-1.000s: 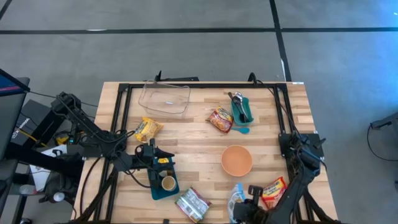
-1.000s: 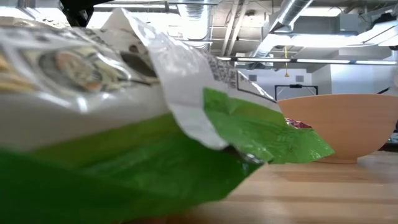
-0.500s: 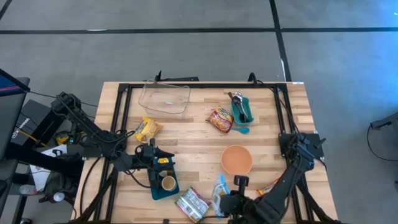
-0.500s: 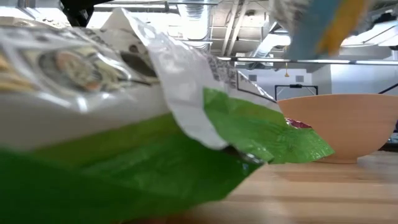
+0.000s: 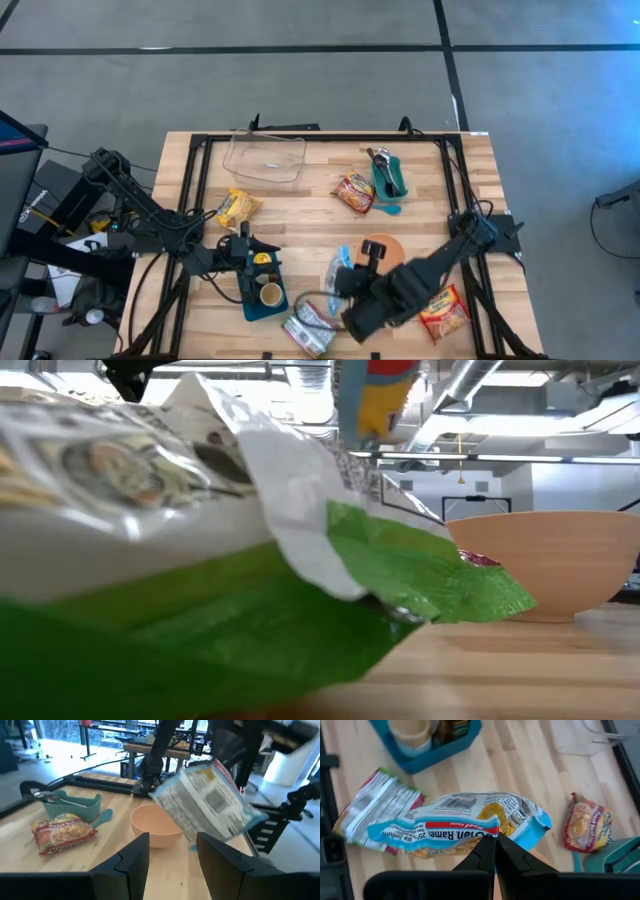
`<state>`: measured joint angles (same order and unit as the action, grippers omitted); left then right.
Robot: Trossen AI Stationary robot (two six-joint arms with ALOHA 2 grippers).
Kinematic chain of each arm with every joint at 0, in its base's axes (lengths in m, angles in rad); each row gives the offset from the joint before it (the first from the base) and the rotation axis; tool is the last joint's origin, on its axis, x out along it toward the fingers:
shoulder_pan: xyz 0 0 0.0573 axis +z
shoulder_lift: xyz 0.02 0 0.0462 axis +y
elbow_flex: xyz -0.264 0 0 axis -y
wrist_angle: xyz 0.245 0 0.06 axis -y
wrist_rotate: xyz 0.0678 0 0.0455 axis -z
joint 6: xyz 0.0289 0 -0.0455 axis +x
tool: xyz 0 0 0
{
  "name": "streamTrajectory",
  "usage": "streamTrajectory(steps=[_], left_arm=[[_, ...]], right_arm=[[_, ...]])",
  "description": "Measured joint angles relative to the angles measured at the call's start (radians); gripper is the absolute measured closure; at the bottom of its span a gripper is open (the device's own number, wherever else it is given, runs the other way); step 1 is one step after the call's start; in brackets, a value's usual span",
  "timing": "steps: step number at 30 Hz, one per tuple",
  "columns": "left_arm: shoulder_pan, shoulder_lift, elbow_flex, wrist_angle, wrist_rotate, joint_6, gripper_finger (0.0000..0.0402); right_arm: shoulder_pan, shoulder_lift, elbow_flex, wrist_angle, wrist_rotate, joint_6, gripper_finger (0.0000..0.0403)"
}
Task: Pick & Place Food Item
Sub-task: Put the light blue noodle pack into the transparent bin
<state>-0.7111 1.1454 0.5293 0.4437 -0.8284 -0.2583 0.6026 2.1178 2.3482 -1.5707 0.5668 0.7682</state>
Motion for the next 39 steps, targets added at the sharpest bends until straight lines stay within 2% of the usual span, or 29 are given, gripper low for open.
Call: streamTrajectory(steps=[5,8,12,18,25,35,39], left_arm=[[0.0,0.0,0.0,-0.002,0.021,0.082,0.0242],[0.0,0.009,0.0,-0.004,0.067,0.128,0.0242],[0.009,0.027,0.0,-0.005,0.069,0.172,0.0242],[0.062,0.066,0.0,-0.004,0.069,0.174,0.0242],[0.128,0.106,0.0,0.004,0.069,0.175,0.0239],[0.203,0.18,0.0,0.098,0.069,0.173,0.0183],[0.225,0.209,0.0,0.123,0.107,0.173,0.0163]], right_arm=[[-0.078,-0.027,0.0,0.0,-0.039,-0.013,0.0403],[-0.131,-0.038,0.0,0.0,-0.089,-0.018,0.0403],[-0.209,-0.039,0.0,0.001,-0.17,-0.025,0.0403],[-0.322,-0.039,0.0,0.041,-0.311,-0.098,0.0403],[-0.402,-0.039,0.0,0.06,-0.35,-0.142,0.0403],[-0.463,-0.038,0.0,0.127,-0.434,-0.141,0.0403],[-0.469,-0.038,0.0,0.136,-0.44,-0.141,0.0403]])
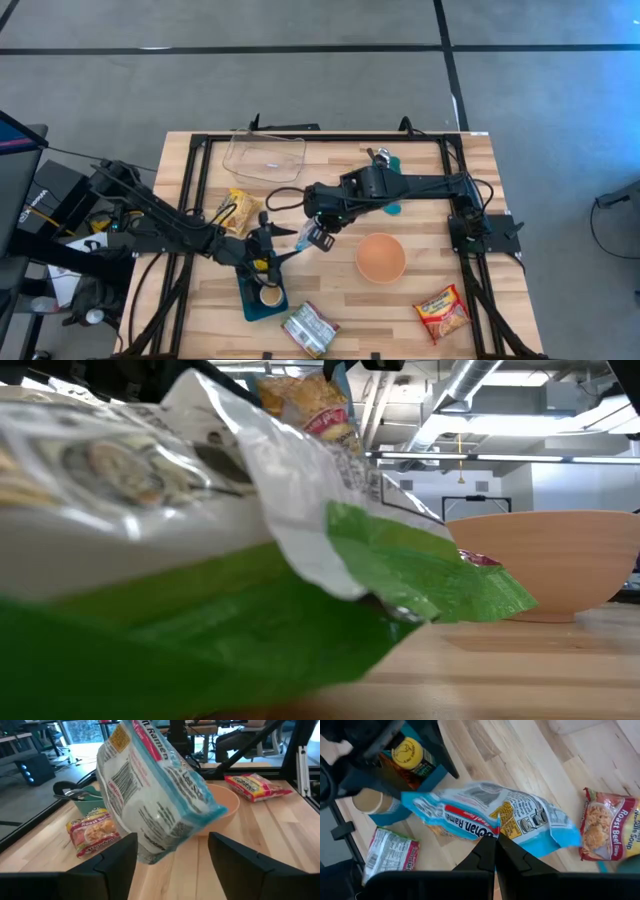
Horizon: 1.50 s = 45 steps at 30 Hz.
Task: Pick & Place Food Item
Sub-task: Put the light blue noodle pack into the transparent bin
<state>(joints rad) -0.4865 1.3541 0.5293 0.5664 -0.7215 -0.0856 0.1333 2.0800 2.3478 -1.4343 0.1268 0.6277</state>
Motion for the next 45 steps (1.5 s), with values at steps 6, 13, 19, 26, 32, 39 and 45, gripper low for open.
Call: streamTrajectory(steps=[6,13,19,26,32,39,45], left_arm=[[0.023,0.009,0.0,0.029,0.02,0.0,0.0149],[0.024,0.009,0.0,0.037,0.056,0.002,0.0147],[0.024,0.009,0.0,0.043,0.056,0.003,0.0146],[0.024,0.009,0.0,0.044,0.056,0.003,0.0148],[0.024,0.009,0.0,0.045,0.057,0.003,0.0159],[0.024,0.009,0.0,0.046,0.078,0.003,0.0183],[0.024,0.009,0.0,0.062,0.079,0.003,0.0187]], right_arm=[[0.0,0.0,0.0,0.012,-0.016,0.005,0.0403],[-0.005,0.0,0.0,0.034,-0.042,0.014,0.0403],[-0.016,0.0,0.0,0.041,-0.09,0.042,0.0403],[-0.025,0.0,0.0,0.046,-0.156,0.08,0.0403],[-0.025,0.001,0.0,0.046,-0.157,0.102,0.0403],[-0.044,0.001,0.0,0.05,-0.158,0.123,0.0403],[-0.054,0.001,0.0,0.06,-0.158,0.133,0.0403]])
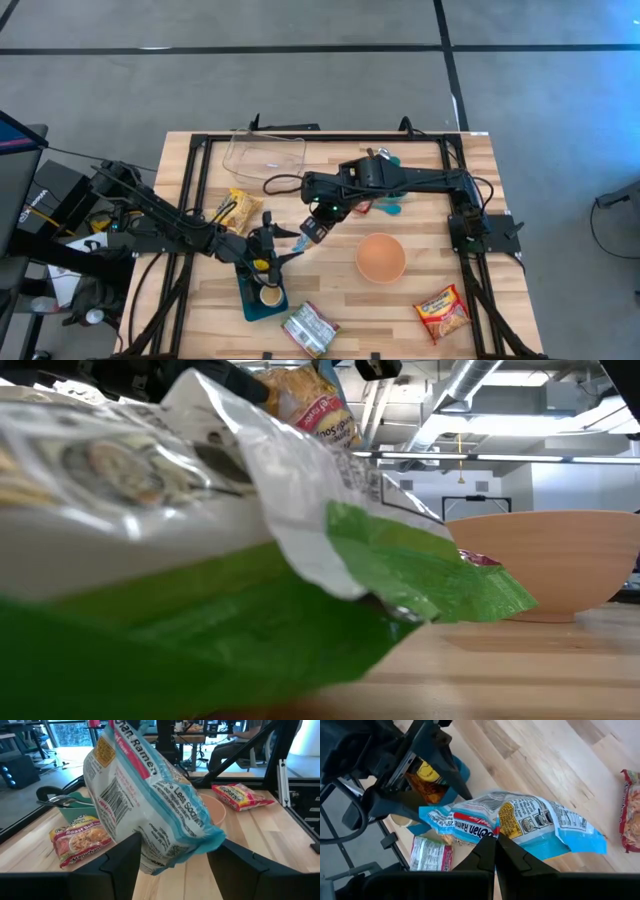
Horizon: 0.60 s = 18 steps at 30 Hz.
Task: Pick & Place Food Item
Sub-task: Put the light blue noodle pack into the transparent bin
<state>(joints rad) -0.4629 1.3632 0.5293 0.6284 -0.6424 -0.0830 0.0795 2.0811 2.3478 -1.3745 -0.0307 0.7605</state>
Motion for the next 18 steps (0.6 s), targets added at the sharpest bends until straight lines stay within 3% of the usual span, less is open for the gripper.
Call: streamTrajectory(steps=[7,18], left_arm=[[0.0,0.0,0.0,0.006,0.002,0.0,0.0207],[0.0,0.0,0.0,0.008,0.001,0.0,0.0278]], right_arm=[[0.001,0.0,0.0,0.0,0.0,0.0,0.0403],[0.004,0.0,0.0,-0.001,0.0,-0.012,0.0403]])
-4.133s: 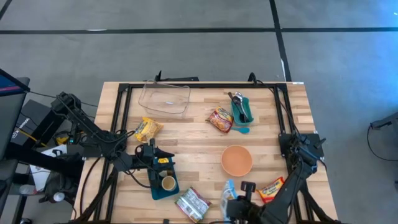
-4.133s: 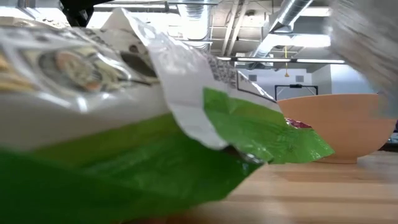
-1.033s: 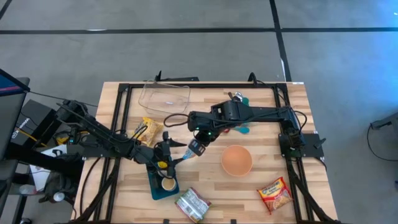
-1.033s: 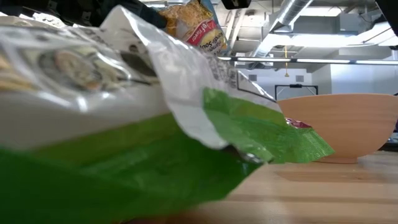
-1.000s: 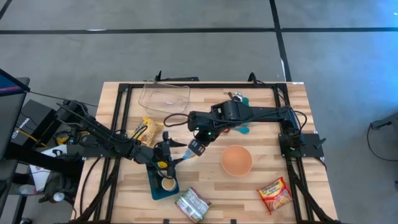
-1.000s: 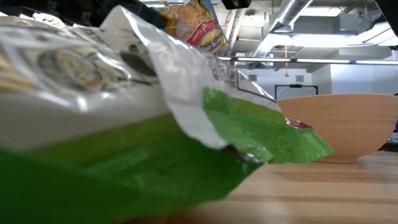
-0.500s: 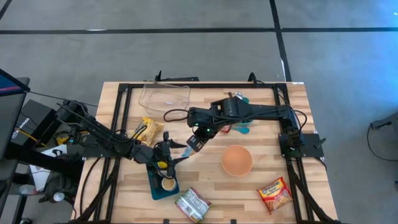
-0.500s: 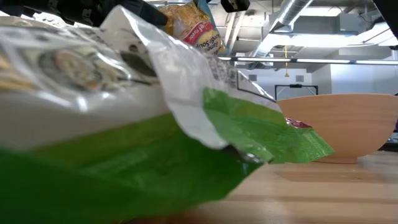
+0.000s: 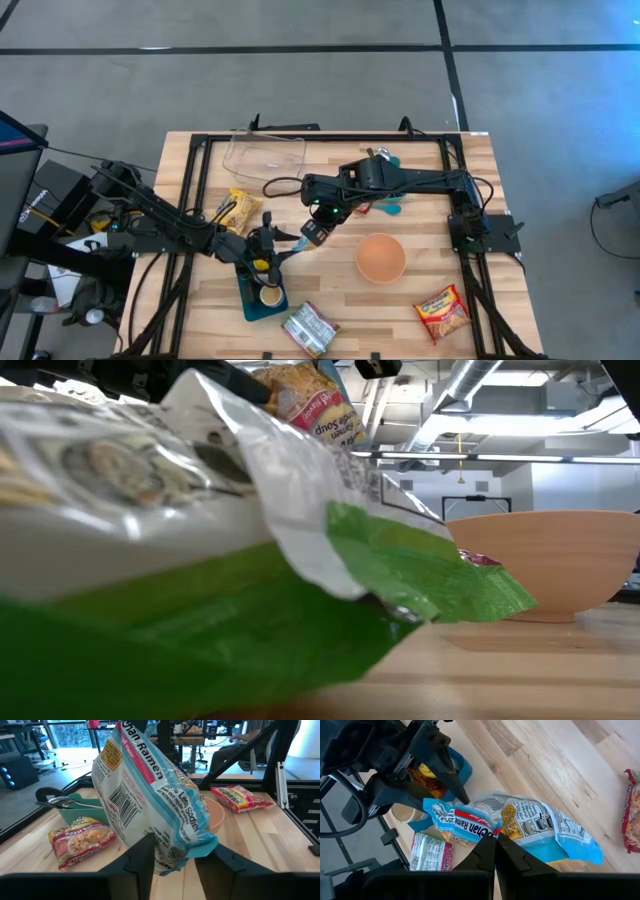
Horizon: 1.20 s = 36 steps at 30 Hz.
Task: Pick & Place Food Item
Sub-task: Put the light blue noodle pack into the transparent bin
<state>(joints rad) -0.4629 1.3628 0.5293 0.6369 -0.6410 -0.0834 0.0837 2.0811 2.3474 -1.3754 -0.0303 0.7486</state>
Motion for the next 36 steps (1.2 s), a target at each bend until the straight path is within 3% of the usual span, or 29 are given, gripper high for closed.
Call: streamTrajectory(steps=[23,36], left_arm=[[0.0,0.0,0.0,0.0,-0.002,0.0,0.0393],[0.0,0.0,0.0,-0.002,0.001,-0.002,0.0393]], right_arm=[[0.0,0.0,0.0,-0.011,0.0,-0.02,0.0399],[-0.012,0.0,0.0,-0.018,0.001,-0.129,0.0285]])
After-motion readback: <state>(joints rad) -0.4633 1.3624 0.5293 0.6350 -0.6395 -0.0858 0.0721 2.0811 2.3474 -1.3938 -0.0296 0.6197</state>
